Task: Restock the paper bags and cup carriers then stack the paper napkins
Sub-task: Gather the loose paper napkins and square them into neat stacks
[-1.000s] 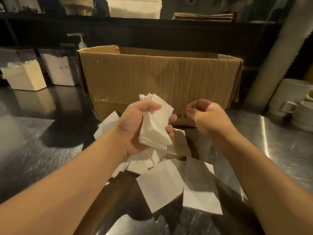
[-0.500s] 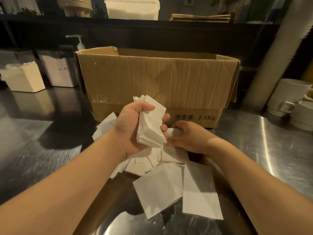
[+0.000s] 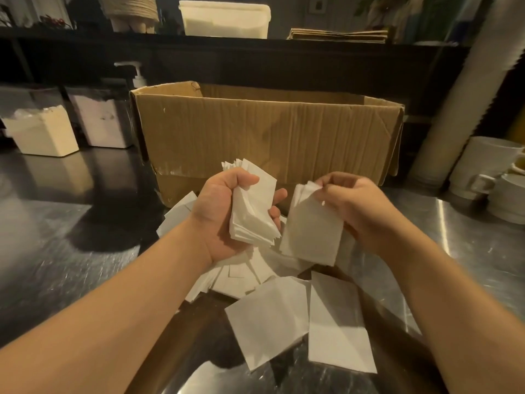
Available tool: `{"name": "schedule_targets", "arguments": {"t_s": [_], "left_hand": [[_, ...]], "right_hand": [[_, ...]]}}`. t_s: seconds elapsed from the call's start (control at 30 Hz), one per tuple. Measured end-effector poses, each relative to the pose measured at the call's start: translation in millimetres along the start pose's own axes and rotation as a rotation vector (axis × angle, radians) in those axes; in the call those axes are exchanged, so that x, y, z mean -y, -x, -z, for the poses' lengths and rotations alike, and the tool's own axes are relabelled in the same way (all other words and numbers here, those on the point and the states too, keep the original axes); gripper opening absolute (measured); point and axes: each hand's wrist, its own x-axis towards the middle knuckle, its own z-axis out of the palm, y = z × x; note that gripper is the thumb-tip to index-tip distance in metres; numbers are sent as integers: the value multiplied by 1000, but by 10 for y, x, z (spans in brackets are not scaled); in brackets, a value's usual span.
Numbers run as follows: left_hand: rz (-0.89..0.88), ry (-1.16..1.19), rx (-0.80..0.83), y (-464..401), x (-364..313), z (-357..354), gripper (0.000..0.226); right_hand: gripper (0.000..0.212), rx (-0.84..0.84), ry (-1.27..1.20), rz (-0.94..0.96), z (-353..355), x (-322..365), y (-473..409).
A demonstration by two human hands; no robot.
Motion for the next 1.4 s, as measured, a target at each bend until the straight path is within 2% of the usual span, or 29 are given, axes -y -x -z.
{"name": "schedule_targets", "arguments": {"t_s": [0.07,0.17,0.23,0.27,0.37,0.47,0.6,0.7,0.8,0.93,1.0,1.2,1.23,1.3,1.4], "left_hand": [[3,-17,11,-16,-9,29,55],[2,-35,46,-75,-18,109,73],[-1,-68,58,-84,-9,123,84],[1,-101,69,-78,2,109,79],[19,-202,84,-53,35,62,44],[-36,-219,94,-98,65,84,46],[-82,-258,119,-106,105,73,38],[-48,-239,162,-78,111,59,43],[-18,-260,269,-65,115,54,60],[-25,-285,265,-88,134,112,81],[-31,-253,239,-83,127,110,73],[-9,-200,210,-24,107,29,37],[6,-197,213,-24,102,31,38],[59,-155,245,-28,89,54,59],[52,-73,219,-33,62,77,64]], "right_hand": [[2,79,-166,-4,71,92,48],[23,361,-403,36,121,213,142],[21,493,-540,97,105,238,188],[19,509,-560,119,79,243,200],[5,402,-500,148,-28,224,195],[10,222,-403,172,-125,201,177],[7,106,-364,108,-200,181,180],[7,31,-319,75,-245,182,195],[7,0,-302,74,-269,179,216],[10,-36,-207,114,-322,179,227],[14,-43,-114,139,-343,183,231],[21,-10,-52,119,-339,189,228],[20,-27,-22,124,-339,181,217],[20,-76,2,110,-327,161,182],[21,-140,37,43,-255,137,117]]}}
